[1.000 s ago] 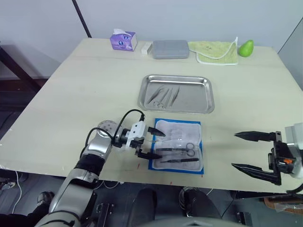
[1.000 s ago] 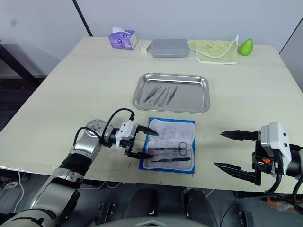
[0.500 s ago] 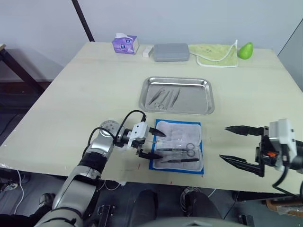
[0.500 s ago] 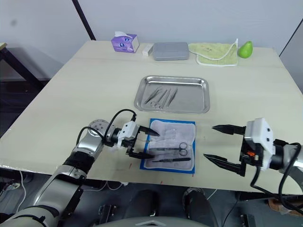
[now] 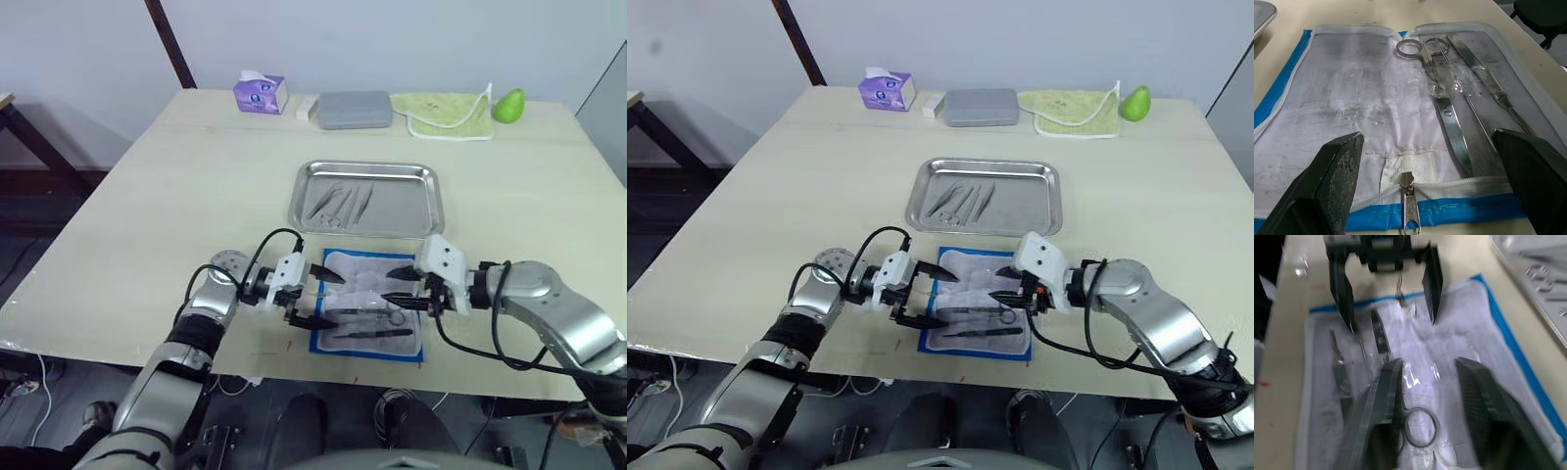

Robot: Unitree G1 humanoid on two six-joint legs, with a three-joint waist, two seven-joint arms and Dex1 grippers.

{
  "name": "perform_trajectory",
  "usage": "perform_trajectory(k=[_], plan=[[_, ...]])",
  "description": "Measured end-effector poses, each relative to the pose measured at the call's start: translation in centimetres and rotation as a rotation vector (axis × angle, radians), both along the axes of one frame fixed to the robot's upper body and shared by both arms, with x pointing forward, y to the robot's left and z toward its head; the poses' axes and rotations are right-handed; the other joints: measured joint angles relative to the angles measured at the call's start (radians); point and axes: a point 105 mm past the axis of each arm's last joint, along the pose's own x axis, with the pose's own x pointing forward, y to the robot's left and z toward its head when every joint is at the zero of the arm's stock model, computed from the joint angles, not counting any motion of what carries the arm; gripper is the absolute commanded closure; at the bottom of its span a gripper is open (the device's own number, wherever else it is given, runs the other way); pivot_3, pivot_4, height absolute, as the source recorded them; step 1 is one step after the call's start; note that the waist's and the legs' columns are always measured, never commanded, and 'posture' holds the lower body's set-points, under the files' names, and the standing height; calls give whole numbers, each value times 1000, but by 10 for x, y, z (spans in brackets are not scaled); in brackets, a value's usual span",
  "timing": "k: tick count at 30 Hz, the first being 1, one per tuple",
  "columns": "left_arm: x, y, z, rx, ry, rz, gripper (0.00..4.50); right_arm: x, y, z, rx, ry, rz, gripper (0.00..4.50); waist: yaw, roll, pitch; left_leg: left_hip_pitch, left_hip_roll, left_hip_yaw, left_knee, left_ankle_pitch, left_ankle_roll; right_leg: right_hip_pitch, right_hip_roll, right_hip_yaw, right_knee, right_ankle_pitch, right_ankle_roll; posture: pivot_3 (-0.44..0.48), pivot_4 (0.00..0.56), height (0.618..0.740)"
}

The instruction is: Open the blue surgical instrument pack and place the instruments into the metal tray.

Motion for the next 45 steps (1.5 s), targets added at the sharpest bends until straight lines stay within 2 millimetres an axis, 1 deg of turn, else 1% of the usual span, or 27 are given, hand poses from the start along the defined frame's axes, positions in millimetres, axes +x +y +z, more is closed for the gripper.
perform_trajectory(k=[4, 7, 12, 19, 30, 38, 40, 41, 42, 43, 44, 45], plan=[[-1, -1, 1, -1, -5, -3, 0, -2, 4, -11, -65, -1, 49, 2785, 1, 0, 0, -1, 0, 0, 0, 0, 0, 0, 0, 0, 0, 1, 1, 0, 150, 740], [-1, -1, 1, -1, -5, -2, 0, -4, 6, -15, -98, -10, 75, 2785, 1, 0, 0, -1, 0, 1, 0, 0, 0, -1, 0, 1, 0, 1, 2, 0, 150, 740], [-2, 0, 1, 0, -4, -1, 0, -4, 4, -26, -158, -9, 94, 2785, 0, 0, 0, -1, 0, 1, 0, 0, 0, -1, 0, 1, 0, 1, 2, 0, 150, 740], [-2, 0, 1, 0, -4, 1, 0, -1, 4, -29, -201, -28, 105, 2785, 0, 0, 0, -1, 0, 1, 0, 0, 0, -1, 0, 1, 0, 0, 0, 0, 150, 740], [-3, 2, 0, -2, -6, 7, 0, -6, 6, -30, -248, -4, 131, 2785, -3, -1, 0, 0, 0, 2, -1, -1, 1, -1, 0, 1, -1, 0, 0, 0, 150, 740], [-2, 2, 0, 2, -6, 14, 0, -6, 6, -36, -265, -5, 116, 2785, -4, -7, -5, 1, 0, 2, -1, -1, 1, -1, 0, 1, 0, -1, -1, 0, 150, 740], [-2, 2, -1, 4, -4, 16, 0, -6, 7, -38, -269, 3, 113, 3304, -5, -10, -8, 1, 1, 2, -2, -1, 1, -1, 0, 1, 0, -1, -2, 0, 150, 740], [-2, 2, -1, 5, -4, 16, 0, -7, 7, -39, -270, 10, 117, 3365, -5, -11, -10, 2, 1, 2, -2, -1, 1, -1, 0, 1, -1, -1, -2, 0, 150, 740], [-2, 3, -2, 7, -1, 18, 0, -9, 9, -40, -268, 19, 124, 3950, -6, -13, -13, 2, 1, 2, -3, -1, 1, -1, 0, 1, -1, -1, -2, 0, 150, 740], [-2, 3, -3, 8, 2, 20, 0, -10, 10, -42, -261, 28, 126, 4261, -7, -15, -16, 4, 1, 2, -5, -1, 1, -1, 0, 2, -1, -2, -2, 0, 150, 740], [-2, 3, -3, 8, 2, 20, 0, -10, 10, -42, -260, 28, 126, 4409, -8, -15, -17, 4, 1, 2, -5, -1, 1, -1, 0, 2, -1, -2, -2, 0, 150, 740], [-3, 4, -4, 11, 6, 23, 0, -11, 11, -45, -254, 38, 123, 4409, -11, -17, -21, 5, 1, 3, -7, -1, 1, -1, 0, 2, -1, -2, -3, 0, 150, 740]])
